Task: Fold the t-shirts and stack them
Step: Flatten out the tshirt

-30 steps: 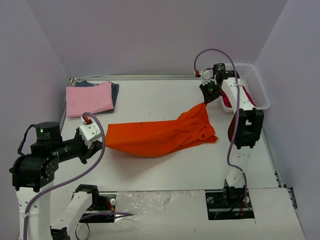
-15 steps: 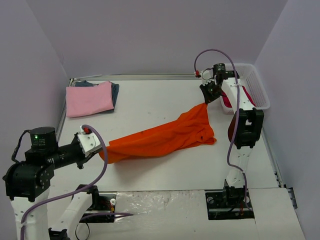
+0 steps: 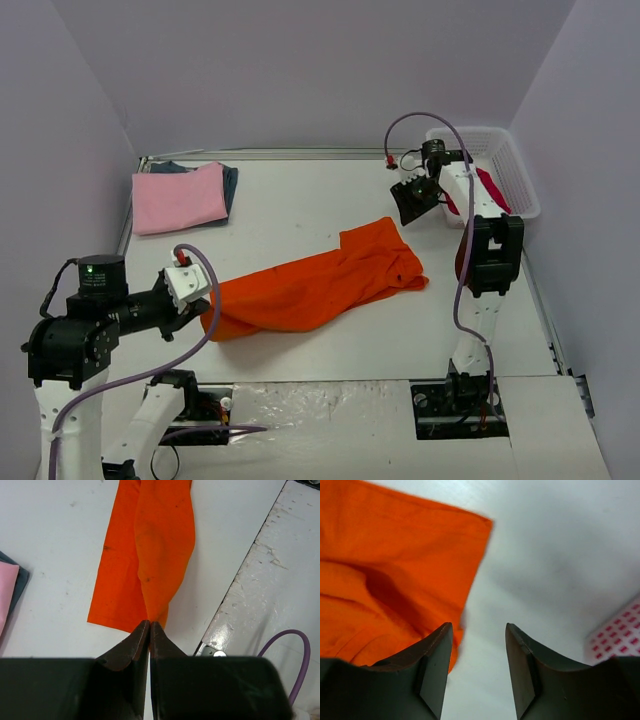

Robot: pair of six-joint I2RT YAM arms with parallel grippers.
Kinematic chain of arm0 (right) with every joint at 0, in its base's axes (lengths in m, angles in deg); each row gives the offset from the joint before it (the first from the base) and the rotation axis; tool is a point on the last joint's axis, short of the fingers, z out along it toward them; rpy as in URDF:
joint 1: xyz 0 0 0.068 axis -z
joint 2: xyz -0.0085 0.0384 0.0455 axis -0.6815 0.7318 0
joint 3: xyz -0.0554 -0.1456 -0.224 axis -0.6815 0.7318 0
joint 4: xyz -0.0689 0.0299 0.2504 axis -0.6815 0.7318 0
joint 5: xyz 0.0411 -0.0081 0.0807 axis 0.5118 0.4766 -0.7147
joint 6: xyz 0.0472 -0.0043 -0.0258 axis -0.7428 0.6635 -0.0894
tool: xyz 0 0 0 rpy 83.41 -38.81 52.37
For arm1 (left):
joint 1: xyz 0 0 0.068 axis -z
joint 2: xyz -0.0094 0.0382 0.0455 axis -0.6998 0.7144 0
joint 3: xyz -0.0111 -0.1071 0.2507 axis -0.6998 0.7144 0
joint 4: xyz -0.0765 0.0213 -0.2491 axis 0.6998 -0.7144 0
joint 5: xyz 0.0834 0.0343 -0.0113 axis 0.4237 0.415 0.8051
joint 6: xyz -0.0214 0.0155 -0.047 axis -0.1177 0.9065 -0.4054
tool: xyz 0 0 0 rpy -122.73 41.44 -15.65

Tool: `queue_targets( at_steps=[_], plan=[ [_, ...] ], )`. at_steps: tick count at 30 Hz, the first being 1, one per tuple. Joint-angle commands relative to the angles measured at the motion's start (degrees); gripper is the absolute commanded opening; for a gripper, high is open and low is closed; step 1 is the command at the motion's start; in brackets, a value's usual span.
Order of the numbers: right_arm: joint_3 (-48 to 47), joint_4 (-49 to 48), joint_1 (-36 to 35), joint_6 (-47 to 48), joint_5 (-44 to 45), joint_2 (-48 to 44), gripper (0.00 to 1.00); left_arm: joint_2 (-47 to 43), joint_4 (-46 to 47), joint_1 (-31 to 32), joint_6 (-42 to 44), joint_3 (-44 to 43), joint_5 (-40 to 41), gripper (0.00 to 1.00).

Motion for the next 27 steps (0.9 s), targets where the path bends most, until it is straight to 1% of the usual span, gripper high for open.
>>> queue_targets(
  at_steps=[1,3,7,10,13,18,19,20,22,23,24,25,27],
  plan=[
    [2.66,6.93,-2.07,4.24,-7.16,-4.04,0.42,0.34,0.45,-0.28,-2.85,0.54,-1.34,0.02],
    [4.25,9.73,-3.65,5.66,-10.84,-3.26,0.42,0.43,2.2,-0.28,-4.26,1.07,-1.95,0.02],
    [5.31,11.51,-6.64,7.77,-12.62,-0.19,0.4,0.43,4.41,-0.37,-5.84,2.3,-2.39,0.02],
    [4.61,12.21,-7.44,7.86,-14.55,2.18,0.38,0.35,4.68,-0.45,-6.28,2.56,-2.39,0.02],
    [3.38,13.27,-8.58,8.21,-15.87,4.03,0.38,-0.18,4.94,-0.45,-6.46,3.35,-1.95,0.02],
    [2.93,13.97,-11.04,8.48,-15.35,5.53,0.38,-0.97,5.99,-0.45,-7.34,4.94,-0.81,0.02],
    [3.02,14.06,-11.22,8.48,-15.17,5.8,0.36,-1.15,6.0,-0.37,-7.34,5.11,-0.81,0.02],
    [3.11,14.06,-11.39,8.48,-14.82,5.89,0.31,-1.24,6.34,-0.45,-7.43,5.38,-0.72,0.02],
    [3.2,13.97,-11.57,8.56,-14.56,6.06,0.27,-1.41,6.7,-0.45,-7.69,5.9,-0.55,0.03],
    [3.28,13.97,-11.57,8.65,-14.38,6.06,0.16,-1.41,6.96,-0.37,-7.86,5.99,-0.37,0.02],
    [3.2,13.8,-11.57,8.57,-14.12,5.98,0.11,-1.33,7.14,-0.45,-7.87,6.17,-0.28,0.03],
    [3.11,13.79,-11.57,8.56,-14.03,5.98,0.0,-1.32,7.23,-0.45,-7.87,6.26,-0.37,0.02],
    [2.85,13.45,-11.57,8.22,-13.15,5.1,0.0,-1.15,7.75,-0.37,-8.22,6.61,-0.28,0.02]
  ],
)
